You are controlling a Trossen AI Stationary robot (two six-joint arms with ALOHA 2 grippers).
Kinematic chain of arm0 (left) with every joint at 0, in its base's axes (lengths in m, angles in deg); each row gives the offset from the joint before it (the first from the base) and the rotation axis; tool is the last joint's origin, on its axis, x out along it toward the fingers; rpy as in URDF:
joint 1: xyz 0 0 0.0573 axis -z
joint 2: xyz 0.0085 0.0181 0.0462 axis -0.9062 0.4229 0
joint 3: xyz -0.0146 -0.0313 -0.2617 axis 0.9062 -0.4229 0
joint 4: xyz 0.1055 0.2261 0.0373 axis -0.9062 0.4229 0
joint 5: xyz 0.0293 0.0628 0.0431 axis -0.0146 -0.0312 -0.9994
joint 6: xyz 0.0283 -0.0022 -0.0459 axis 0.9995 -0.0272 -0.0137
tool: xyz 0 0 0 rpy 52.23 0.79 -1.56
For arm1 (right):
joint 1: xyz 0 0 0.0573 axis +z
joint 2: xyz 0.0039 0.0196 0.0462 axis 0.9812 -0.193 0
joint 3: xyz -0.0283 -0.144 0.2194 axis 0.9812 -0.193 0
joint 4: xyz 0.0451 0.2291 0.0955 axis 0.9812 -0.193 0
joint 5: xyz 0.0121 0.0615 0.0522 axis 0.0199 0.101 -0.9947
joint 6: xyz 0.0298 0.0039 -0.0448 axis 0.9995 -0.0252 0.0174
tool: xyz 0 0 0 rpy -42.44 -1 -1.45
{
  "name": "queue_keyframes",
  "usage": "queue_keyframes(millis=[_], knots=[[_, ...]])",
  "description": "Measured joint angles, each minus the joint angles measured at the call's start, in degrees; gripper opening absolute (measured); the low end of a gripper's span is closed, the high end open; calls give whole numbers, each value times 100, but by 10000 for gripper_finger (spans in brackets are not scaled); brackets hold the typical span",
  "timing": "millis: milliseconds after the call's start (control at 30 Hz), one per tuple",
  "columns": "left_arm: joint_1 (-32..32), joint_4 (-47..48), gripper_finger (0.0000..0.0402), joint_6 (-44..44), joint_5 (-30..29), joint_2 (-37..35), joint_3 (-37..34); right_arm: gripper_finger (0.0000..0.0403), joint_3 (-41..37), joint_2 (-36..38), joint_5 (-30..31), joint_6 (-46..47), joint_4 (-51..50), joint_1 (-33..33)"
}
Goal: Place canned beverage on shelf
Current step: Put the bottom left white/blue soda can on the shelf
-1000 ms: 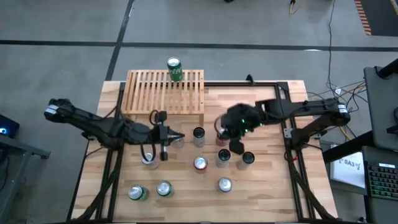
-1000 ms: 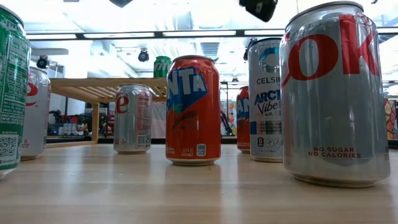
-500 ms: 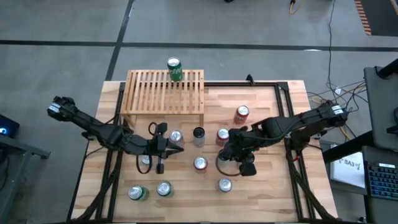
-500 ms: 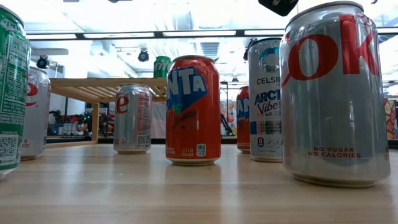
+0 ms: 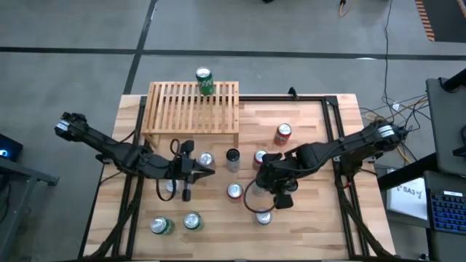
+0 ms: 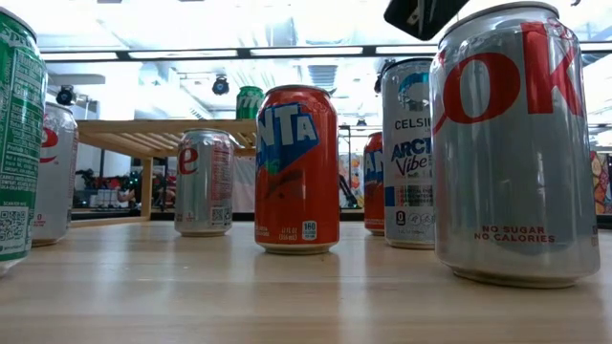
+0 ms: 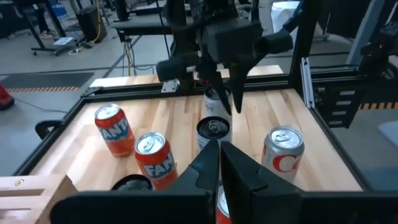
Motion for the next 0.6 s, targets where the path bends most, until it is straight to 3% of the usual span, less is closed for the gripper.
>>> queue_keyframes(millis=[333, 467, 600], knots=[[-4, 70, 0, 302, -348, -169, 2, 245, 4, -18, 767, -66, -7, -1], [-5, 137, 0, 392, -457, -243, 2, 317, 8, -98, 770, 139, -39, -1], [-4, 129, 0, 457, -466, -295, 2, 362, 9, -255, 765, 330, -201, -1]])
